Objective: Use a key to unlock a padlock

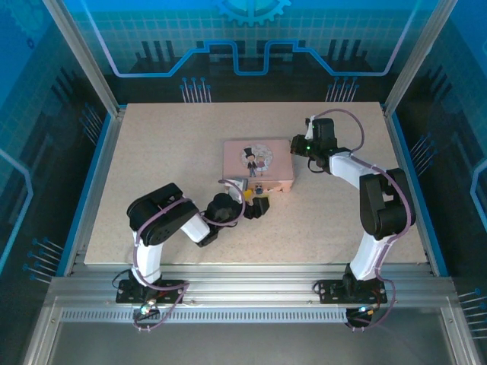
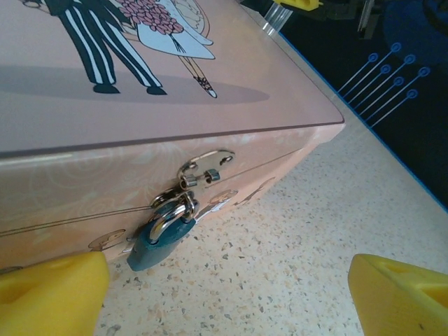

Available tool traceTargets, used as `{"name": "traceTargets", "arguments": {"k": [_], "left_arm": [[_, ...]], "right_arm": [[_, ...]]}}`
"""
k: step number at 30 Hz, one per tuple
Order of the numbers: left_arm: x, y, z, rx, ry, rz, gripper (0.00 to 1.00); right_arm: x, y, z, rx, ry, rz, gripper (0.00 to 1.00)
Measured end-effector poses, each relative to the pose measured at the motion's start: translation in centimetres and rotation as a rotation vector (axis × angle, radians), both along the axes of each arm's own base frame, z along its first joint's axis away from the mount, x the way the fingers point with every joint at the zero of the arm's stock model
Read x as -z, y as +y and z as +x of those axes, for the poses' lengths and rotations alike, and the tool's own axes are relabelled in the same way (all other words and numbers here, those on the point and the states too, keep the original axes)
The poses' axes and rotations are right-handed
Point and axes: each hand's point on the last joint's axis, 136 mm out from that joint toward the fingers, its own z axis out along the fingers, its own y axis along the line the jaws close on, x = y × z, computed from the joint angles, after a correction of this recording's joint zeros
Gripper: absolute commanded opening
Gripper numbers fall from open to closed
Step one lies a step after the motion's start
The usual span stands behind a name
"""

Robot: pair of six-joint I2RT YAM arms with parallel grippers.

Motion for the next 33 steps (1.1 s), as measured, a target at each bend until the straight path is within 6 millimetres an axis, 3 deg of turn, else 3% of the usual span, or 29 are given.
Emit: {"name": "traceTargets", "arguments": {"k": [9, 16, 23, 27, 33], "left_arm": [[-0.2, -1.6, 1.4, -0.007, -0.029, 0.013, 0.94], [-1.2, -2.9, 1.2, 0.053, -0.045, -0.029, 0.83], [-2.2, -2.9, 1.4, 0.090, -0.042, -0.103, 0.80], [-1.9, -2.8, 1.5, 0.104, -0.019, -0.130, 0.75], [-1.7, -2.8, 1.4, 0.116, 0.000, -0.146, 0.77]], "right_arm": [[0.0, 0.9, -0.3, -0.017, 0.000, -0.002, 0.00], [0.2, 1.9, -0.6, -0.038, 0.003, -0.001, 0.00], [0.4, 2.6, -0.8, -0.052, 0.002, 0.004, 0.00], [0.7, 2.6, -1.0, -0.052, 0.008, 0.002, 0.00], [0.8, 2.6, -1.0, -0.053, 0.008, 0.002, 0.00]]}}
